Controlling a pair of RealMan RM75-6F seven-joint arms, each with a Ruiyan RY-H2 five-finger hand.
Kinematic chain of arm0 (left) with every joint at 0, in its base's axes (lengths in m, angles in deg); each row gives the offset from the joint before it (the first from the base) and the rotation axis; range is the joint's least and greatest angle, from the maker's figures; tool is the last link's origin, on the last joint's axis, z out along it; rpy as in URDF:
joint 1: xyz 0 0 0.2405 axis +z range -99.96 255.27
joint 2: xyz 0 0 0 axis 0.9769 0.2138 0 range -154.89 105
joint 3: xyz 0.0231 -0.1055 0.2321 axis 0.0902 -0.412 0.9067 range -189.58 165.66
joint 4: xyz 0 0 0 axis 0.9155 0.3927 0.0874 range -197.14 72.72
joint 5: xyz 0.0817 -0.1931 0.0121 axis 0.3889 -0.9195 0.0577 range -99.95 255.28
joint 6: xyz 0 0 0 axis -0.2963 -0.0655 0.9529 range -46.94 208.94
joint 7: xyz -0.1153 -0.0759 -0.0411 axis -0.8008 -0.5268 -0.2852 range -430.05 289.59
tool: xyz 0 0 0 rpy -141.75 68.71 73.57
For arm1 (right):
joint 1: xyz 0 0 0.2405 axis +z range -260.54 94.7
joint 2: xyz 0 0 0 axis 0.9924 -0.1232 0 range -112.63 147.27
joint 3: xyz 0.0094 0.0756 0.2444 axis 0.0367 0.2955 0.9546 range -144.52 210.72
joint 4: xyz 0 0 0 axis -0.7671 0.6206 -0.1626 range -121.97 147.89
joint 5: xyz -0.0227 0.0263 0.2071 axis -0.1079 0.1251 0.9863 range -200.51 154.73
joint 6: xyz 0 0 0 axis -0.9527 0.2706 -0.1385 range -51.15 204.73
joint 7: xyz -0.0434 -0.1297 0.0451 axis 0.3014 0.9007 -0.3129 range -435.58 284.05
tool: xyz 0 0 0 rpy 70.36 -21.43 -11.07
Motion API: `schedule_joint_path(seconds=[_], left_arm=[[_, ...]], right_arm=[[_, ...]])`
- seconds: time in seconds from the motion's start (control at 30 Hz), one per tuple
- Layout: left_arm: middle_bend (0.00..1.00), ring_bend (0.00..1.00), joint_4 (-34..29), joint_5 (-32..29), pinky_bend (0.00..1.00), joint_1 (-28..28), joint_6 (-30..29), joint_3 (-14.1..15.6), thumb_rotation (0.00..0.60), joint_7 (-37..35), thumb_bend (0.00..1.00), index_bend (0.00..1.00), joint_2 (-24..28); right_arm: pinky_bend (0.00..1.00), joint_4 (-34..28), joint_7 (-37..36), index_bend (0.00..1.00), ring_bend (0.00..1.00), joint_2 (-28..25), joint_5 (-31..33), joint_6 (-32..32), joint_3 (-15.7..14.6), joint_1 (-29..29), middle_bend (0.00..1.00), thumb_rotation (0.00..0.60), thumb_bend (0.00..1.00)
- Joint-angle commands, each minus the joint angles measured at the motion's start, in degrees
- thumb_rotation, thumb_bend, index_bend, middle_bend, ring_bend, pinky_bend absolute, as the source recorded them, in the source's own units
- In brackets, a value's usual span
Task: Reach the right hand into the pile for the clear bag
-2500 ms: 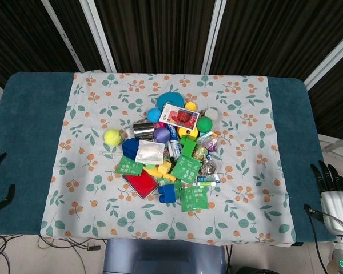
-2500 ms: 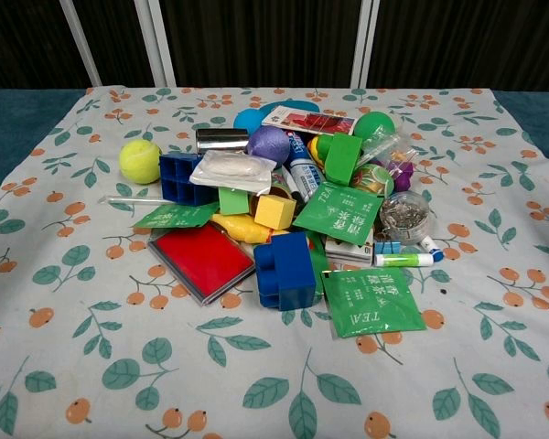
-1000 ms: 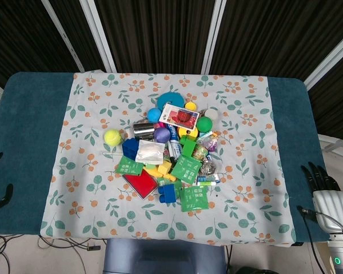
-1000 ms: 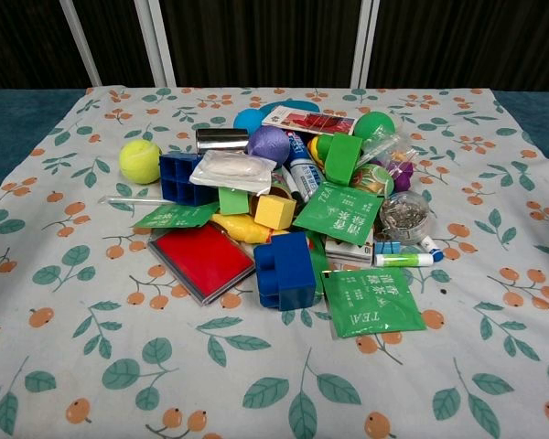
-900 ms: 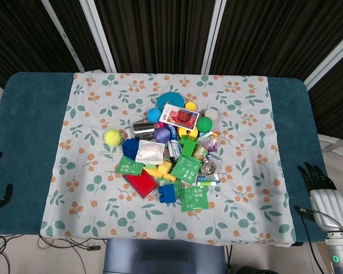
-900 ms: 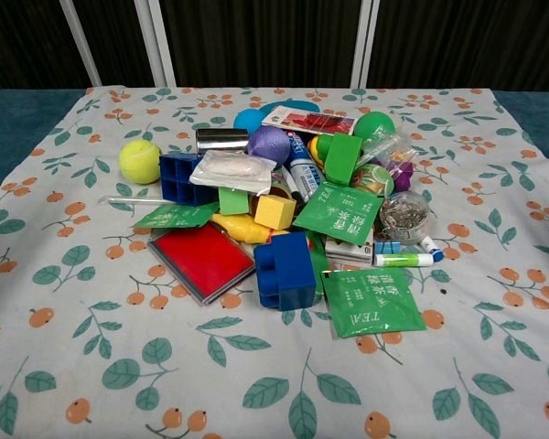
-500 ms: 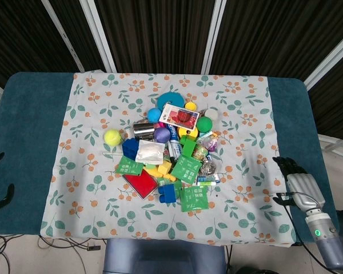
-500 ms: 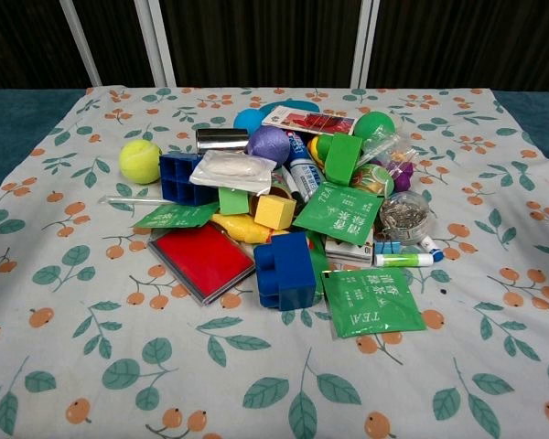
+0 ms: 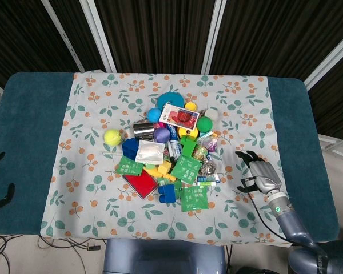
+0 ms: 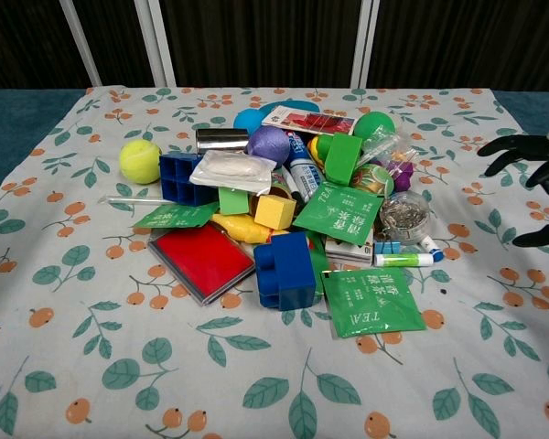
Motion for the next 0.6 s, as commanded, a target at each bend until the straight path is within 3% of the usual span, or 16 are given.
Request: schedule_joint_path(seconds=[0.03,0.6], left_arm=[[0.0,0.0,0.0,0.0,0.0,0.0,0.0,0.0,0.6,0.0,0.44,0.06,0.0],[0.0,0.0,-0.2,-0.5,0.0,-0.1,0.2,-0.1,0.6,0.2,0.44,0.06,0.0]], right_arm=[[0.22,0.8,1.4,0.17,0.11,1.7,1.5,-0.2,0.6,1.1,0.25,0.6,0.2],[0.22,3.1,4.4,0.27,0.13,8.0,7.5,-1.0,2.0,5.3,0.32,0.6,0.28]])
